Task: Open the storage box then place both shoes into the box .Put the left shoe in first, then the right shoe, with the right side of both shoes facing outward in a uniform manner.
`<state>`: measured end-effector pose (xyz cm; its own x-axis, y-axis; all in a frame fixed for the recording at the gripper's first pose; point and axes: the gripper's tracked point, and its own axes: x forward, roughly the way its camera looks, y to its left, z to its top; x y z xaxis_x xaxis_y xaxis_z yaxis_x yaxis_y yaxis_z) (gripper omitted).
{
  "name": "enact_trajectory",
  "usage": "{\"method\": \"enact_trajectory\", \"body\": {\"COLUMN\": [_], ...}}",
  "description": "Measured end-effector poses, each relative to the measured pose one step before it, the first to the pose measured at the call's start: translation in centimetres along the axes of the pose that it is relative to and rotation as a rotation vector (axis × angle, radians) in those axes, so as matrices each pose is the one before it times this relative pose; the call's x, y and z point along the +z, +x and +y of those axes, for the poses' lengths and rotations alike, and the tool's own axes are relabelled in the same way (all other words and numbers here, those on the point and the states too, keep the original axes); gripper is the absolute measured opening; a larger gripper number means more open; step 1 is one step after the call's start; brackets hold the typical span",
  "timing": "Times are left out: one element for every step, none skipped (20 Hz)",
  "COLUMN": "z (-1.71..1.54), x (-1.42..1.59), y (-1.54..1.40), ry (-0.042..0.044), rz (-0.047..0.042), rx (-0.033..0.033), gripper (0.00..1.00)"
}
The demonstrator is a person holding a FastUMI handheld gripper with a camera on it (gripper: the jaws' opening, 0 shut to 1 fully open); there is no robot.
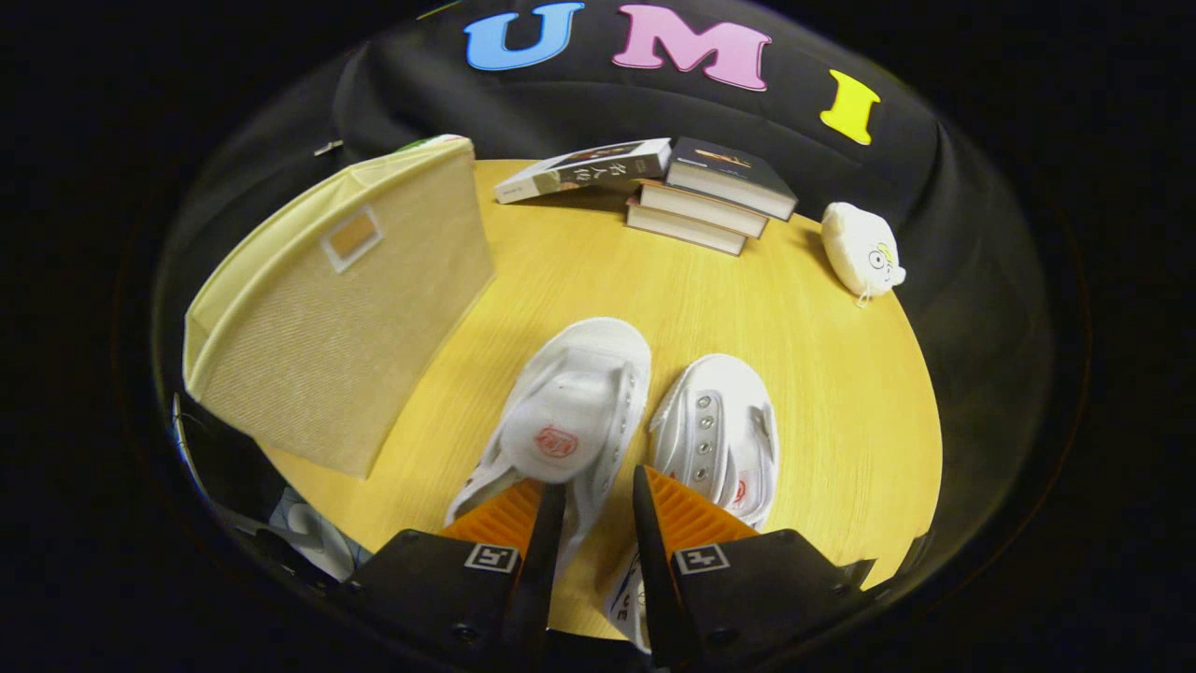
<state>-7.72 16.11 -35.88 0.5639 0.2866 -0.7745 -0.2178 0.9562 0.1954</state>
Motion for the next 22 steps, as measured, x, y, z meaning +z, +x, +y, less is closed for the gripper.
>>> {"method": "enact_trajectory", "body": {"z": [-0.009, 0.101, -0.196, -0.115, -0.506, -0.518, 0.302, 0.422, 0.223, -0.235, -0.059, 0.057, 0.136, 0.076, 0.172, 0.127, 0.293, 0.289, 0.403, 0.603, 0.753, 0.810], "x": [0.487, 0.416, 0.360, 0.135, 0.748, 0.201, -0.512, 0.139, -0.163, 0.229, 0.339, 0.368, 0.438, 0.660, 0.705, 0.883, 0.686, 0.768, 0.912, 0.897, 0.944, 0.990], "y": [0.837, 0.733, 0.801, 0.379, 0.132, 0.282, -0.049, -0.151, -0.211, -0.376, -0.539, -0.567, -0.593, -0.710, -0.777, -0.755, -0.729, -0.748, -0.911, -1.000, -1.028, -1.031], "ry": [0.03344, 0.02017, 0.01575, 0.02687, 0.02382, 0.00793, 0.00925, 0.00817, 0.00959, 0.02330, 0.02669, 0.02360, 0.02309, 0.03060, 0.02888, 0.02484, 0.01469, 0.01236, 0.01586, 0.01556, 0.02008, 0.02421], "rz": [-0.00984, -0.00740, -0.00526, 0.00510, -0.02778, 0.00815, -0.00262, 0.00264, 0.01401, 0.00304, -0.00053, 0.00007, -0.00109, -0.00027, -0.00358, -0.00627, -0.00371, -0.00510, -0.01097, -0.00775, -0.00709, -0.00586], "rx": [-0.01925, -0.01185, -0.02903, -0.01324, -0.03636, -0.01694, 0.00885, 0.01819, 0.00887, -0.00178, -0.00229, 0.00317, 0.00846, 0.00788, 0.00564, 0.00399, 0.00296, 0.00619, 0.00956, 0.01514, 0.01368, 0.01192], "gripper": [0.36, 0.34, 0.34, 0.31, 0.28, 0.25, 0.11, 0.09, 0.07, 0.07, 0.07, 0.07, 0.07, 0.07, 0.07, 0.07, 0.06, 0.07, 0.07, 0.07, 0.07, 0.07]}}
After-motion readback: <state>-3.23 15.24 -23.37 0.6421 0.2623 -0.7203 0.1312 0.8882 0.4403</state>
